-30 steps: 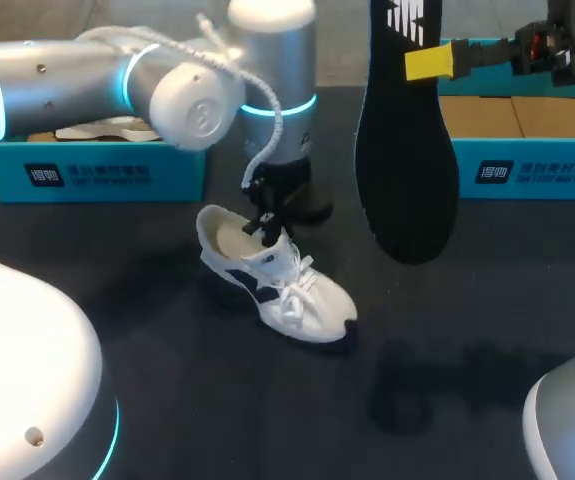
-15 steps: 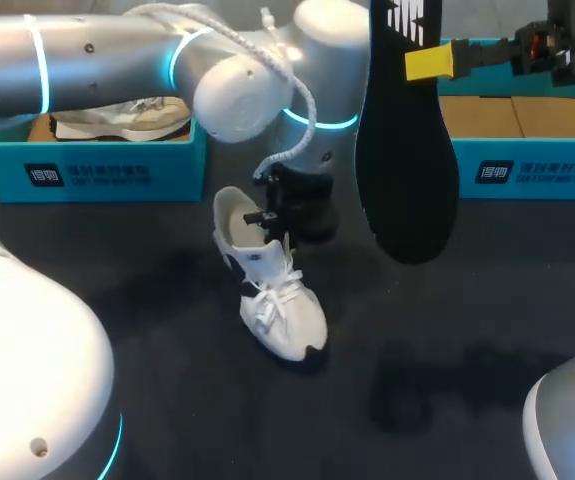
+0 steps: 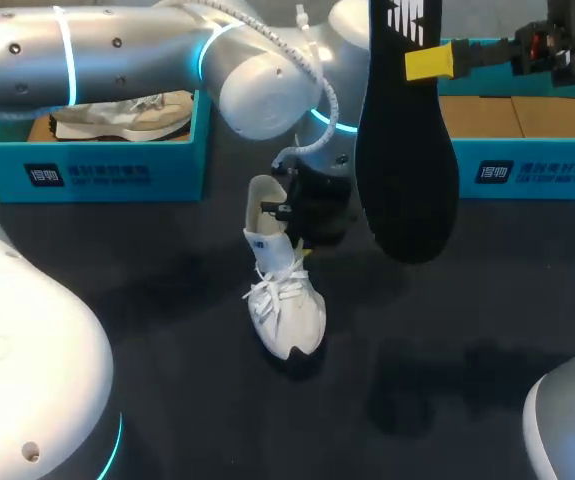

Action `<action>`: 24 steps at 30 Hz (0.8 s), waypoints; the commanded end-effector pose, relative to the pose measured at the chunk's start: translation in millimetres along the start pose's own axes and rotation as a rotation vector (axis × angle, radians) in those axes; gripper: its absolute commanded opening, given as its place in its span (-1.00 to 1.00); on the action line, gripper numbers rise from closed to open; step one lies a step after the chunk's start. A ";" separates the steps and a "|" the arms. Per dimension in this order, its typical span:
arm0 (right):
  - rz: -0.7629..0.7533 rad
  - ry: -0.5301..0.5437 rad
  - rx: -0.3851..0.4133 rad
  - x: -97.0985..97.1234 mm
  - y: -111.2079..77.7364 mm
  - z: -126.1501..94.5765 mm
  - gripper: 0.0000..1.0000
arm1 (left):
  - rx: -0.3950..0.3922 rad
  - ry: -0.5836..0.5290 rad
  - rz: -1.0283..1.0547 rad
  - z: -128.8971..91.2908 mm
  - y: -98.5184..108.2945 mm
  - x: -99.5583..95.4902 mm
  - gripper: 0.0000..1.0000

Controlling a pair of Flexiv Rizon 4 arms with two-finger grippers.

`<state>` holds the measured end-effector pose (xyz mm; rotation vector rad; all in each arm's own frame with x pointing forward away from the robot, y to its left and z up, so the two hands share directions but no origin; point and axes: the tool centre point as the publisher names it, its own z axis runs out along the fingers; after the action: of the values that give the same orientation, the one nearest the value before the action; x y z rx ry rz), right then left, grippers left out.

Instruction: Take the shoe out of the shoebox, open the shoe tongue, remove and reinsert the insole, then place the shoe into the shoebox

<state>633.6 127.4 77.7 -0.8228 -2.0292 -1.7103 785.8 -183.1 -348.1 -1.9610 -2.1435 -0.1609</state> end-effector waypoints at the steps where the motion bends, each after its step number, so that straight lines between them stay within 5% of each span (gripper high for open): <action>1: 0.002 0.000 0.005 -0.9 3.0 3.2 -1.00 | -0.006 0.026 0.022 -3.6 1.6 -16.4 -1.00; 13: 0.002 0.000 0.005 -0.9 3.0 3.2 -1.00 | -0.019 0.095 0.054 9.1 0.8 -52.7 -1.00; 24: 0.002 0.000 0.005 -0.9 3.0 3.2 -1.00 | 0.026 0.167 0.096 34.0 7.2 -66.8 -1.00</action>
<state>633.6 127.4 77.7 -0.8227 -2.0293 -1.7102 791.0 -232.9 -390.9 -1.9812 -1.9838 -0.2295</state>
